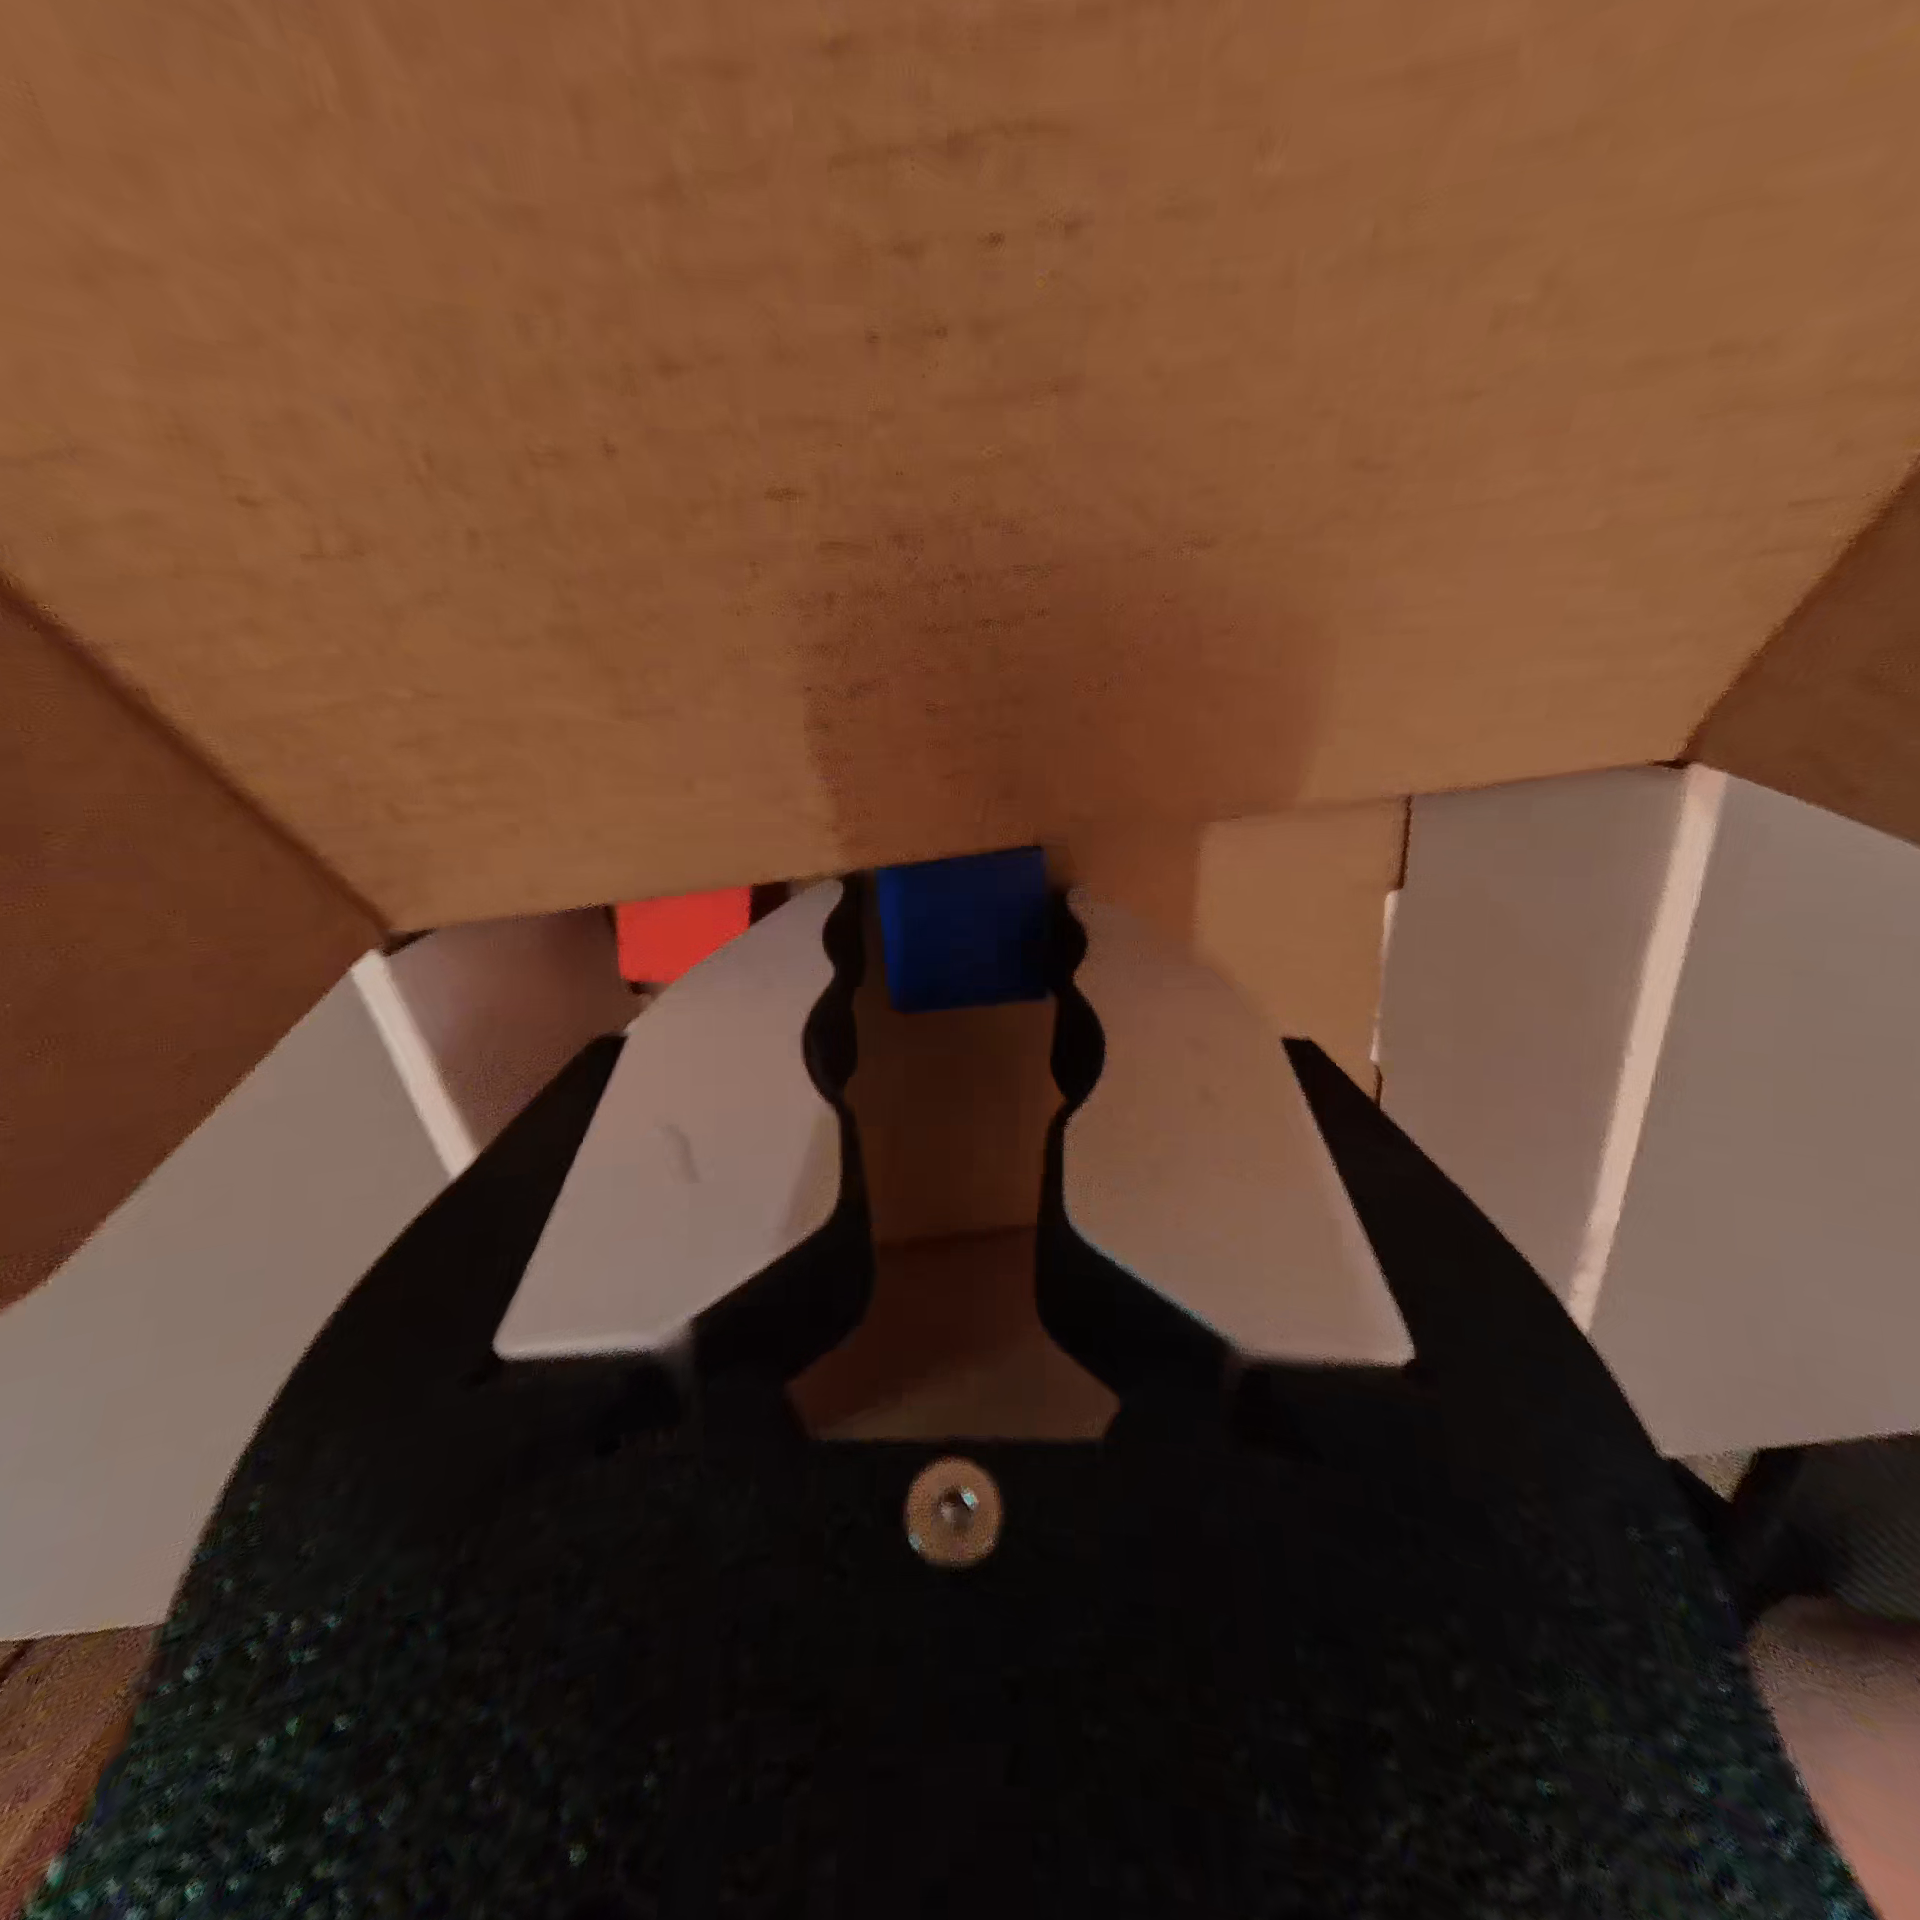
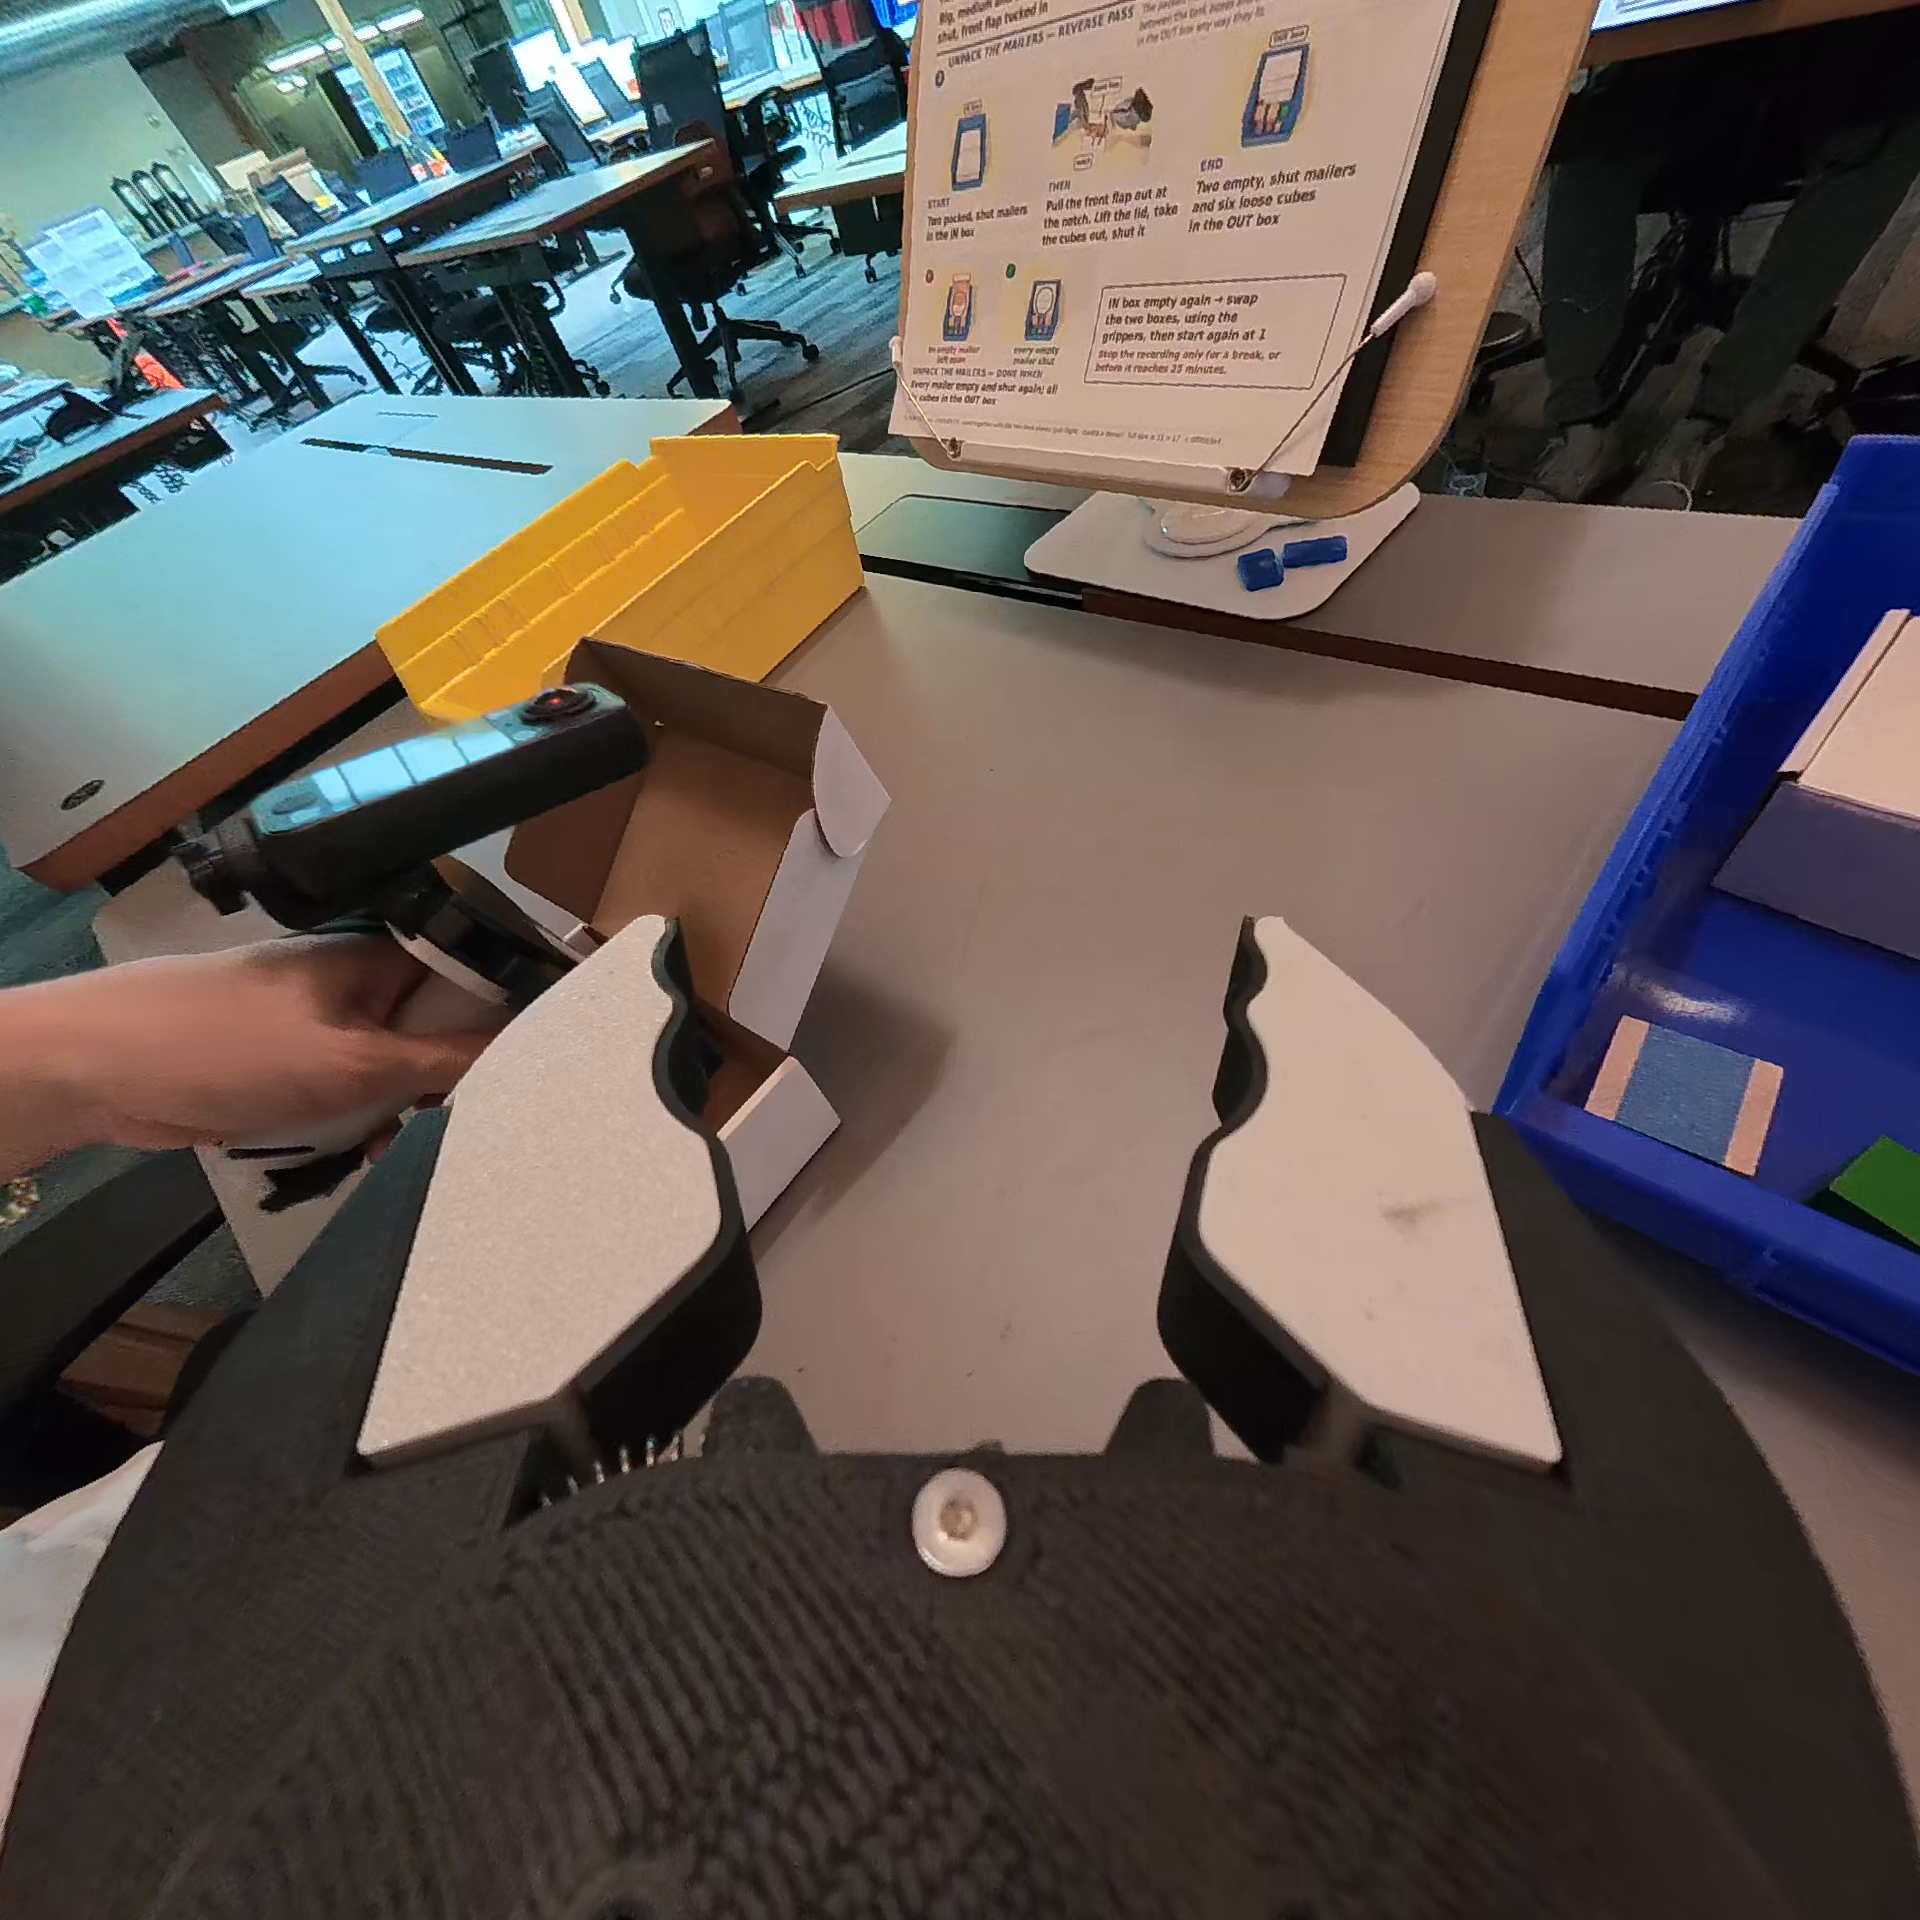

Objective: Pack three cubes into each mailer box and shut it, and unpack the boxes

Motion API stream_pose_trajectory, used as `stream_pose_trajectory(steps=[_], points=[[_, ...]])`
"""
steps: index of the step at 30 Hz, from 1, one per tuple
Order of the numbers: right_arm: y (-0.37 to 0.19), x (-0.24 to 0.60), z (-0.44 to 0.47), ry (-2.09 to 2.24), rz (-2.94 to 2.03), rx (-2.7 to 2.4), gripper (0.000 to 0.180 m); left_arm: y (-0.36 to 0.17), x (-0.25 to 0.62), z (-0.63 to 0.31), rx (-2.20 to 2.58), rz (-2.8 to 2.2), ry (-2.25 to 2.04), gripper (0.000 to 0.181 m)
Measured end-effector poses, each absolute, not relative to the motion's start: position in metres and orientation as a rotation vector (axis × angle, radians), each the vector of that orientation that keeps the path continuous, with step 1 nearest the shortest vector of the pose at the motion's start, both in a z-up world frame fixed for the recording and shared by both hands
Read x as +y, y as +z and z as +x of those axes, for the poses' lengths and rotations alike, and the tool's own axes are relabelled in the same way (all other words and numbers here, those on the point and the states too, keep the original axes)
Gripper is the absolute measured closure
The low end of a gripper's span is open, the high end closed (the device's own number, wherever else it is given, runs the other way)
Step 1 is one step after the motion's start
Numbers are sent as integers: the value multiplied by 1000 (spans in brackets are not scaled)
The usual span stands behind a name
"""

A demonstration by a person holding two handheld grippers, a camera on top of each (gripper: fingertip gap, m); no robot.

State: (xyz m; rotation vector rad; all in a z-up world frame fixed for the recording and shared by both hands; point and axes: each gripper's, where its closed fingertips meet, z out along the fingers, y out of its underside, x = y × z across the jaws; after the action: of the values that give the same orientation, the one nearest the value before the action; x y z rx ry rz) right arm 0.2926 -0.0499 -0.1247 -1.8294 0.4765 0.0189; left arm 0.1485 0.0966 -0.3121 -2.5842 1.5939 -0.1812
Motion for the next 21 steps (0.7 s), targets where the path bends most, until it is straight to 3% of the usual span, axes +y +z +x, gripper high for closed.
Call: stream_pose_trajectory(steps=[5, 8, 15, 18, 21], points=[[-127, -48, 290, 43, -1835, 466, 82, -299, 74, 155, 1653, -2642, -497, 152], [-125, -43, 282, 111, -1814, 433, 82, -260, 58, 172, 1743, -2400, -897, 152], [-88, -29, 226, 620, -1575, 239, 81, -118, 13, 159, 1918, -1206, -1747, 152], [-75, -27, 197, 905, -1486, 165, 85, -82, 0, 126, 1862, -577, -1642, 152], [-70, -17, 176, 1095, -1420, 142, 81, -74, -4, 112, 1823, -336, -1441, 153]])
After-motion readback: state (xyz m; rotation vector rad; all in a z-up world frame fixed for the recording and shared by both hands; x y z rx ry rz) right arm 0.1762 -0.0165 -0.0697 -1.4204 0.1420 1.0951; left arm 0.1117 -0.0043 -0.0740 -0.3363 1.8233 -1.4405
